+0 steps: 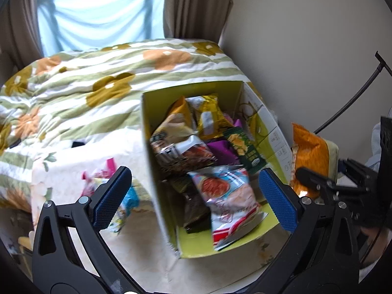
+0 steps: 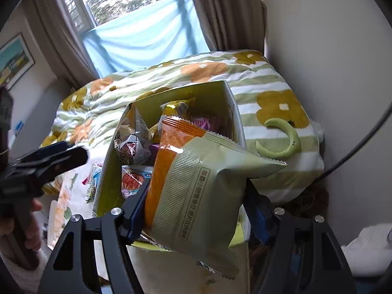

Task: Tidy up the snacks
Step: 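Drop the green cracker packet into the box with left tool while right tool drops orange-green bag, then grasp the pink-white candy bag with left tool while right tool grasps blue-white bag, then carry both held bags over the box and open both tools to drop them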

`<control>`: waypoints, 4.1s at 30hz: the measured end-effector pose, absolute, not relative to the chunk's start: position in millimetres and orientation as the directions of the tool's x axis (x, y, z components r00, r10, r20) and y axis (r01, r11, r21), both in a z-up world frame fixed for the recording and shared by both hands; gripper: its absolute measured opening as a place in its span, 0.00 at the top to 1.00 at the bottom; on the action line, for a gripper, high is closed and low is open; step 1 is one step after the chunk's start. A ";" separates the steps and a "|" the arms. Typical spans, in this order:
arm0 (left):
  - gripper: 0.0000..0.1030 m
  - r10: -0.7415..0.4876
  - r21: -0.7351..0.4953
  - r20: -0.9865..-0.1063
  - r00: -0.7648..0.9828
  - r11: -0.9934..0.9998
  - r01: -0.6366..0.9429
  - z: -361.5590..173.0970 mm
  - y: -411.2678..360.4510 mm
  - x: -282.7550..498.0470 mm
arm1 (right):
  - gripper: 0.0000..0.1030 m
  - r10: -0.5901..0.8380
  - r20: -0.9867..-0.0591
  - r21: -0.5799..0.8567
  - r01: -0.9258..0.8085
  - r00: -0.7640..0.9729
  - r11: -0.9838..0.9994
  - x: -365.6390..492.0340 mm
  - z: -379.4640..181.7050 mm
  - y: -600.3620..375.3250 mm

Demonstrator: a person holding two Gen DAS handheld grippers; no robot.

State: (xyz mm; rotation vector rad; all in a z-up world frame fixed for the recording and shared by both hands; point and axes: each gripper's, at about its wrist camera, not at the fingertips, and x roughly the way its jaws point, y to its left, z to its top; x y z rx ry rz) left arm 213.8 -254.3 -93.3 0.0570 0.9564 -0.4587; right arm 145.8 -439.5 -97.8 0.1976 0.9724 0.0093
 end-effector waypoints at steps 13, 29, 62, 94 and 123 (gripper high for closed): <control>0.01 -0.323 -0.177 -0.789 0.522 0.934 0.310 -88.5 -199.9 196.2 | 0.01 0.099 -0.797 0.140 0.023 0.596 0.990 152.6 -112.6 -427.8; 0.01 -0.268 -0.163 -0.770 0.579 0.960 0.227 -78.8 -171.1 149.8 | 0.01 0.123 -0.771 0.097 -0.076 0.625 0.992 130.1 -82.8 -410.1; 0.01 -0.320 -0.201 -0.840 0.438 0.934 0.297 -146.0 38.4 242.9 | 0.01 0.083 -0.825 0.018 -0.121 0.559 0.992 190.0 -146.6 -155.3; 0.29 -0.462 -0.273 -0.883 0.085 0.652 0.707 -309.8 -82.1 371.7 | 0.01 -0.317 -0.819 -0.354 0.013 0.479 0.935 242.2 -243.3 -128.8; 0.51 -0.375 -0.195 -0.918 0.131 0.713 0.674 -300.3 -26.4 351.0 | 0.37 -0.330 -0.859 -0.364 -0.011 0.392 0.932 271.0 -273.7 -137.3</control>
